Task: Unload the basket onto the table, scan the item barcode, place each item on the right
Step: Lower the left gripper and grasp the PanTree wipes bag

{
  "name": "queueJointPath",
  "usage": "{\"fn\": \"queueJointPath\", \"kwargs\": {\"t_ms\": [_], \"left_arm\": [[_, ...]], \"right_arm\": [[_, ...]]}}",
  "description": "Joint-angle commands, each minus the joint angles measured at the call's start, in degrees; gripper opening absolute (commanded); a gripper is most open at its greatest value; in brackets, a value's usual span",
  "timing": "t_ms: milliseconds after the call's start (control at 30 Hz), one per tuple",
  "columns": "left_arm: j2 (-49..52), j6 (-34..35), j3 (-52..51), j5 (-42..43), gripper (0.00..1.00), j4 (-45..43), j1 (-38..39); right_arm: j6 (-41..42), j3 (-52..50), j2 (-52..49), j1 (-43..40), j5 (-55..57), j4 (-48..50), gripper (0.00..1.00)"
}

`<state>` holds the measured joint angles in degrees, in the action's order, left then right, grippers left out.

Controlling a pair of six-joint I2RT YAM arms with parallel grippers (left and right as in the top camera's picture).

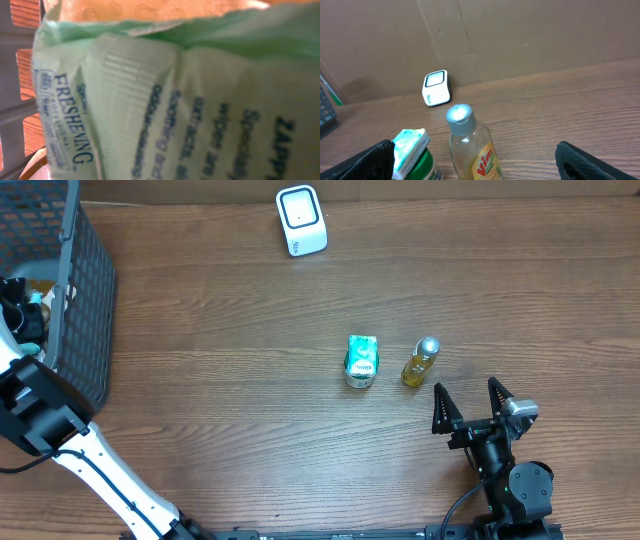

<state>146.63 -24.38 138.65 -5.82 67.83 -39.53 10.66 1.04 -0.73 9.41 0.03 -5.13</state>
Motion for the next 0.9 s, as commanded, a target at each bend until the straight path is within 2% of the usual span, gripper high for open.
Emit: {"fn": "queueJointPath", "kwargs": {"t_ms": [0, 267, 500, 667, 867], "left_arm": [[-5.27, 4.59, -0.74, 1.77, 0.42, -0.81, -0.31], [-20.24, 11.61, -0.74, 3.41, 0.43, -3.06, 0.55], [-33.38, 18.08, -0.74, 9.09, 0.45, -3.89, 0.55], [-35.67, 18.14, -0.76, 10.29, 0.46, -2.67, 0.55], [-31.26, 17.97, -0.96, 9.14, 0.45, 0.72, 0.5]], "right_arm": [[0.04, -0.59, 0.57, -0.07, 0.26, 0.33, 1.0], [0.04, -0.59, 0.57, -0.07, 0.26, 0.33, 1.0], [0.04, -0.59, 0.57, -0.07, 0.26, 0.33, 1.0], [0.04, -0.59, 0.57, -0.07, 0.26, 0.33, 1.0], [0.04, -0.59, 0.57, -0.07, 0.26, 0.33, 1.0]]}}
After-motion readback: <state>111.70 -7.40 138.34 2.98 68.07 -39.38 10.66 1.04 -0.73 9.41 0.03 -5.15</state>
